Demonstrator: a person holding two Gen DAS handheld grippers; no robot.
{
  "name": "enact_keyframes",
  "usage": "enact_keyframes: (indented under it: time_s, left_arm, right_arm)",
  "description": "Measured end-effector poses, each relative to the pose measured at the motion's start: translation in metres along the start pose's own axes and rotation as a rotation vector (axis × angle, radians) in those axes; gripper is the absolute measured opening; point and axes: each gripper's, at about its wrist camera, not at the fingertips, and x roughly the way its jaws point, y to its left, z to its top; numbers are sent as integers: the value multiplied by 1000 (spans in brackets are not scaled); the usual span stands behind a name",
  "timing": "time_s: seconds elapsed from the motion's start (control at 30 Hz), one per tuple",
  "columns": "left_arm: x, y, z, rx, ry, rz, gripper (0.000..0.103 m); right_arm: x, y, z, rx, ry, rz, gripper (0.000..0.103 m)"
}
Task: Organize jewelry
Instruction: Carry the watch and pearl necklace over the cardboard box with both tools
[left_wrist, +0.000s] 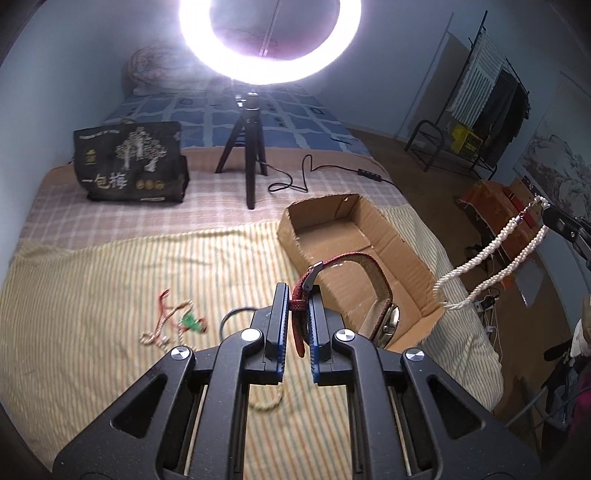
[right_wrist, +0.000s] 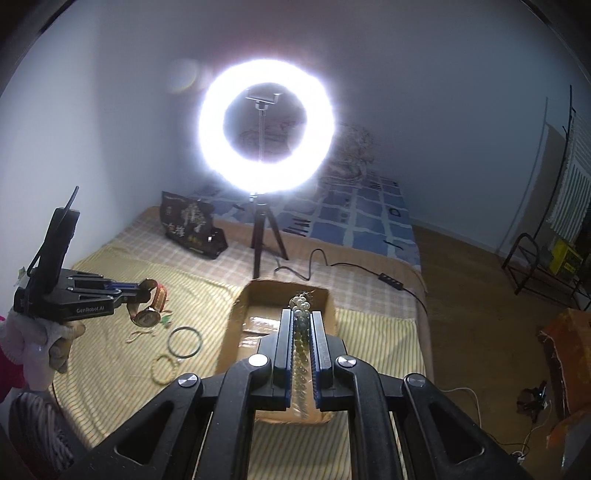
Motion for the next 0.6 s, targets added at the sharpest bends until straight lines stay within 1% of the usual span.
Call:
enact_keyframes:
  time_s: [0.27,0.33,0.6]
  left_arm:
    - [45,-17,22,10,26,3,8]
    - [60,-19,27,1,44,-7,8]
    - [101,-28,33,-2,79,-6,8]
  right_arm:
    - [38,-16,-4,21,38,3,5]
    - [46,-18,-6,22,47,6,5]
    - [77,-24,-17,36,91,20,5]
